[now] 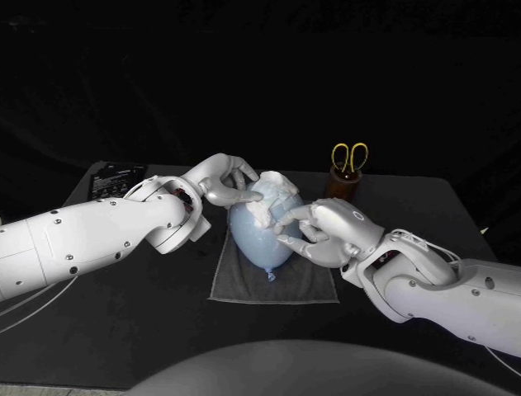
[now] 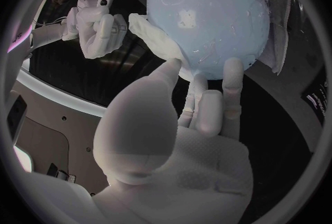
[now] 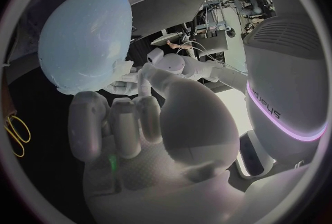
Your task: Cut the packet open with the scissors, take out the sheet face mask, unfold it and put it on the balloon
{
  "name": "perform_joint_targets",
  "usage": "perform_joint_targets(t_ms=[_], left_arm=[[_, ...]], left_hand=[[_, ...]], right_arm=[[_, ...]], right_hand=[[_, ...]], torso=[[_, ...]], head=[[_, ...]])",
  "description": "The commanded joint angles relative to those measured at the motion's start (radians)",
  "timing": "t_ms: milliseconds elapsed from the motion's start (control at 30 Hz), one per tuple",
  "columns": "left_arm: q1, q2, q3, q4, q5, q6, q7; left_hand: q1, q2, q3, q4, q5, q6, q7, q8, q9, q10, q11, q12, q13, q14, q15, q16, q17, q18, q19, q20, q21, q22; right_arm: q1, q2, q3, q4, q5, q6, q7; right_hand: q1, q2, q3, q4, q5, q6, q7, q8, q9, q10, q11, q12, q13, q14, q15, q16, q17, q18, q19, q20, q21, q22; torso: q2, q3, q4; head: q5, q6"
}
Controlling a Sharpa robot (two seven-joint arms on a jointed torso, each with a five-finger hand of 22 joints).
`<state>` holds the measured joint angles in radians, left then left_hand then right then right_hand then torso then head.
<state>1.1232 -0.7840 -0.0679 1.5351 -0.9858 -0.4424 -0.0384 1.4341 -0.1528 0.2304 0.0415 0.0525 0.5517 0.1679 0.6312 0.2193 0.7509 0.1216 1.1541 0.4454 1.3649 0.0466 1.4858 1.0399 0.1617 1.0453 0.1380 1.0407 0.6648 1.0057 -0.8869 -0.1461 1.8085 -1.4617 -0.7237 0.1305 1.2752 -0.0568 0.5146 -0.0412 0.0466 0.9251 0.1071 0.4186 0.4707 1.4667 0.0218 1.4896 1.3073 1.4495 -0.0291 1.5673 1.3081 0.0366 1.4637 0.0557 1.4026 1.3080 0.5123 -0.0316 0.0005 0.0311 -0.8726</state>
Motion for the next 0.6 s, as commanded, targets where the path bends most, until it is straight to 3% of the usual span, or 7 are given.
perform_joint_targets(t_ms=[33,233,467,600], left_arm=[[-0.003,0.0,-0.001,0.003,0.018,0.0,0.018],[-0.003,0.0,-0.001,0.004,0.024,0.002,0.023],[-0.003,0.001,-0.001,0.005,0.027,0.004,0.025],[-0.003,0.001,-0.001,0.005,0.03,0.005,0.026]], left_hand=[[0.004,0.003,-0.002,0.001,-0.004,0.005,0.04,0.005,0.002,0.0,0.007,0.004,-0.001,0.001,0.009,0.004,-0.002,0.014,-0.004,0.007,0.001,-0.001],[0.004,0.003,-0.002,0.001,-0.004,0.005,0.04,0.005,0.002,-0.001,0.007,0.004,-0.001,0.001,0.009,0.004,-0.002,0.014,-0.004,0.007,0.001,-0.001],[0.005,0.004,-0.002,0.001,-0.004,0.006,0.04,0.006,0.002,-0.001,0.007,0.003,-0.001,0.0,0.009,0.004,-0.003,0.014,-0.005,0.007,0.0,-0.002],[0.005,0.004,-0.002,0.001,-0.004,0.006,0.04,0.006,0.002,-0.001,0.007,0.003,-0.001,0.0,0.009,0.004,-0.003,0.014,-0.005,0.007,0.0,-0.002]], right_arm=[[-0.001,-0.004,0.001,0.001,0.107,-0.092,0.051],[0.0,0.007,0.003,-0.022,0.116,-0.092,-0.022],[0.003,0.039,0.004,-0.054,0.066,-0.081,-0.135],[0.004,0.062,0.004,-0.066,0.038,-0.081,-0.195]], right_hand=[[-0.004,0.0,0.002,0.009,0.002,-0.013,0.005,-0.012,-0.007,0.041,0.009,-0.004,0.183,0.121,-0.009,0.004,0.263,-0.001,0.043,0.007,0.0,0.213],[-0.014,-0.001,-0.001,0.021,0.002,-0.029,0.016,-0.033,-0.022,0.04,0.019,-0.005,0.182,0.121,0.0,0.004,0.263,0.0,0.043,0.014,-0.001,0.213],[-0.053,-0.024,-0.03,0.056,0.002,-0.03,0.024,-0.054,-0.04,0.036,0.028,-0.009,0.179,0.121,0.009,0.004,0.263,0.001,0.041,0.023,-0.006,0.211],[-0.112,-0.052,-0.077,0.109,0.001,-0.02,0.025,-0.065,-0.052,0.036,0.03,-0.01,0.178,0.121,0.012,0.004,0.263,0.001,0.041,0.028,-0.007,0.211]], torso=[[0.0,0.0001,-0.0001],[0.001,0.0001,0.0013],[0.001,-0.0012,0.0019],[0.0,-0.0013,0.0014]], head=[[0.0,0.0],[-0.004,0.0],[-0.006,0.0],[-0.006,0.0]])
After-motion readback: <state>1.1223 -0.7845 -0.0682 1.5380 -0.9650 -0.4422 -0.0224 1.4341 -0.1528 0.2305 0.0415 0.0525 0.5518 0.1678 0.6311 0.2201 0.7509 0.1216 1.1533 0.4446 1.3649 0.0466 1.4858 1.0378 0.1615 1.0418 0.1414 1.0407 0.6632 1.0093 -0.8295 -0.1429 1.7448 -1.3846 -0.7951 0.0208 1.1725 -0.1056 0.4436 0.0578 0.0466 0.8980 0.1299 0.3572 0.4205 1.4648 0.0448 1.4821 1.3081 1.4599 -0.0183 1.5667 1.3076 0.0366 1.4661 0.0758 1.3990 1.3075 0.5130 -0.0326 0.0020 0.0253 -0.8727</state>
